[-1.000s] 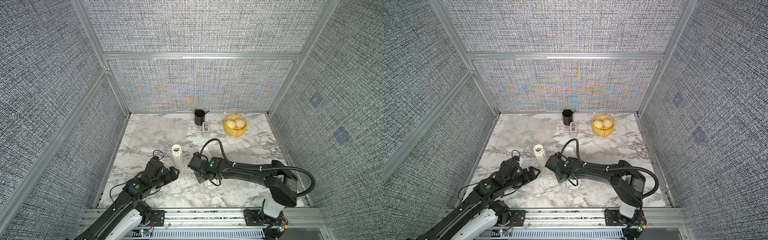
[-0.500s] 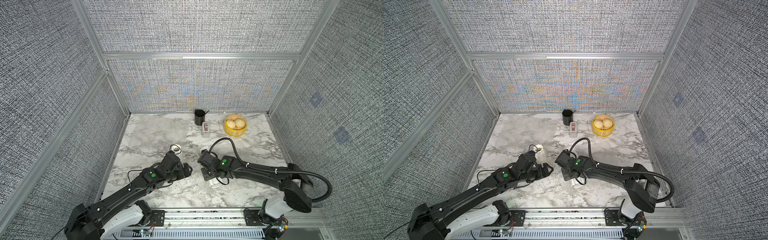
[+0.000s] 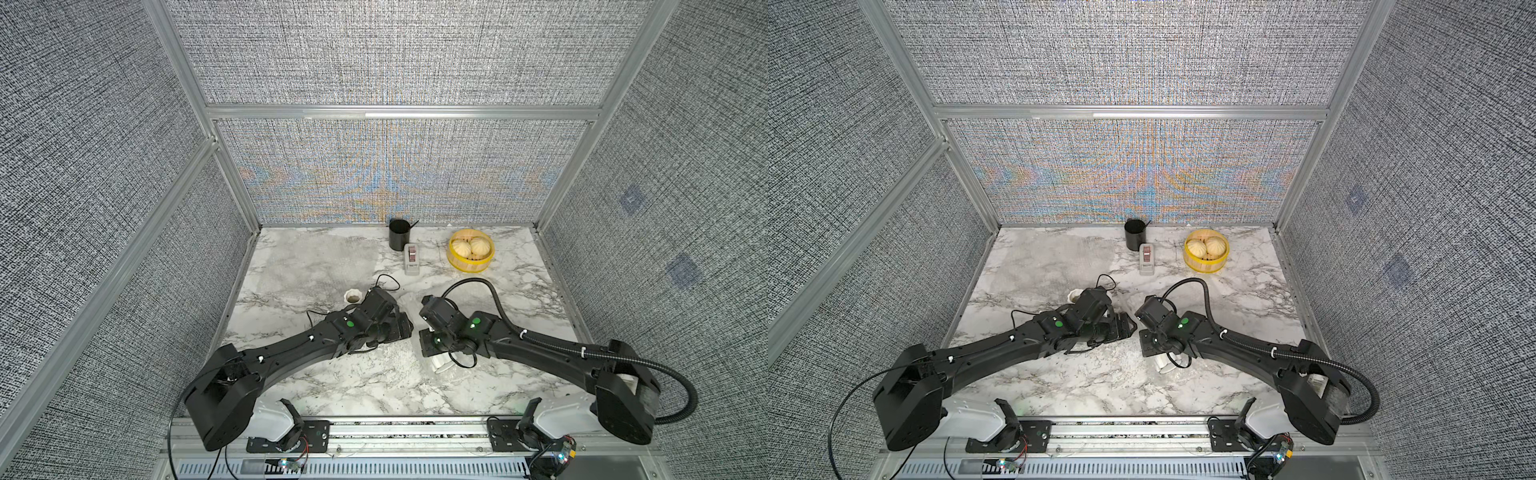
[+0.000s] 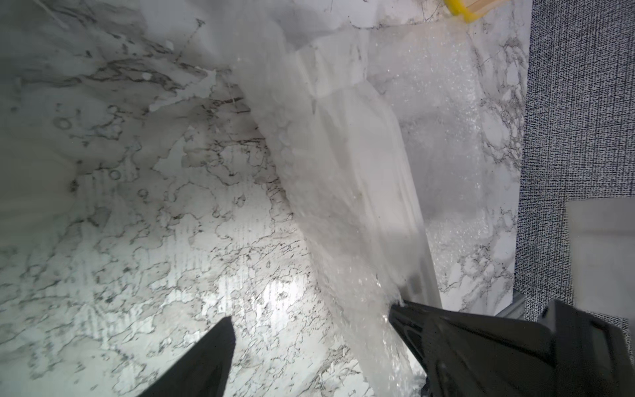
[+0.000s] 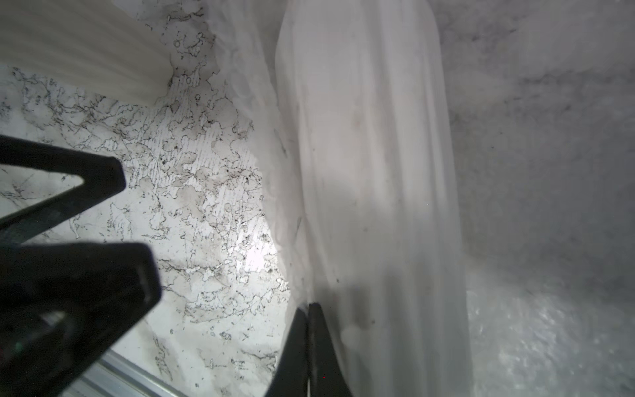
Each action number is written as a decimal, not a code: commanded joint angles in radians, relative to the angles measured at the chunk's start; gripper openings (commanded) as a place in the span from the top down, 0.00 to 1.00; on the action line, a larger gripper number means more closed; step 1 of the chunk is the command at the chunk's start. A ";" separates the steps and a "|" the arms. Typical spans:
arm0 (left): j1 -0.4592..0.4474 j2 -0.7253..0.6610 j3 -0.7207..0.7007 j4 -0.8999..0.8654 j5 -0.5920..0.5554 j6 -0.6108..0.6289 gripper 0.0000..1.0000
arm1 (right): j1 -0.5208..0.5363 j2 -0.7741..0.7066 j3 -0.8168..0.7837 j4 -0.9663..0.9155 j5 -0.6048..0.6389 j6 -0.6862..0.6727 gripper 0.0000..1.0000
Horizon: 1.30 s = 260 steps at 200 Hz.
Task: Wrap vases in bubble wrap
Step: Wrap the vase in bubble wrap.
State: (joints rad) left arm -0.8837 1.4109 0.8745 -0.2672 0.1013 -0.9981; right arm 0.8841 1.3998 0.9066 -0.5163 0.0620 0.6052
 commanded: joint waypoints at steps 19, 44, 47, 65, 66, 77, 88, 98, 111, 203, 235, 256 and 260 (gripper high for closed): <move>-0.008 0.049 0.028 0.040 0.002 0.011 0.22 | -0.045 -0.037 -0.036 -0.055 -0.020 -0.005 1.00; -0.007 0.054 0.029 0.048 -0.006 0.015 0.29 | -0.069 -0.055 -0.037 -0.050 -0.050 -0.010 1.00; -0.006 0.055 0.034 0.042 -0.009 0.018 0.30 | -0.073 -0.056 -0.037 -0.049 -0.055 -0.011 1.00; -0.006 0.066 0.058 0.017 -0.004 0.033 0.32 | -0.086 -0.067 -0.036 -0.048 -0.077 -0.013 1.00; -0.008 0.068 0.057 0.017 -0.003 0.033 0.32 | -0.087 -0.069 -0.037 -0.048 -0.078 -0.013 1.00; -0.008 0.076 0.050 0.037 0.008 0.021 0.33 | -0.090 -0.072 -0.037 -0.047 -0.090 -0.013 1.00; -0.006 0.092 0.046 0.048 0.014 0.012 0.34 | -0.096 -0.077 -0.041 -0.044 -0.101 -0.014 1.00; -0.006 0.108 0.058 0.046 0.016 0.014 0.35 | -0.106 -0.082 -0.040 -0.048 -0.105 -0.016 1.00; -0.009 0.129 0.075 0.054 0.023 0.016 0.36 | -0.117 -0.092 -0.043 -0.048 -0.113 -0.017 1.00; -0.008 0.274 0.219 0.052 -0.013 0.044 0.36 | -0.185 -0.116 -0.036 -0.060 -0.161 -0.056 1.00; -0.008 0.283 0.234 0.036 -0.020 0.054 0.36 | -0.219 -0.120 -0.038 -0.056 -0.180 -0.072 1.00; -0.014 0.261 0.227 0.048 -0.014 0.045 0.35 | -0.245 -0.117 -0.037 -0.054 -0.201 -0.080 1.00; -0.018 0.255 0.224 0.047 -0.022 0.045 0.35 | -0.247 -0.117 -0.039 -0.051 -0.204 -0.082 1.00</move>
State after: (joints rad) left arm -0.8913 1.6894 1.1023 -0.2211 0.0967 -0.9535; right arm 0.6540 1.2827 0.8646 -0.5560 -0.1135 0.5438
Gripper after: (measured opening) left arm 0.647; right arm 0.052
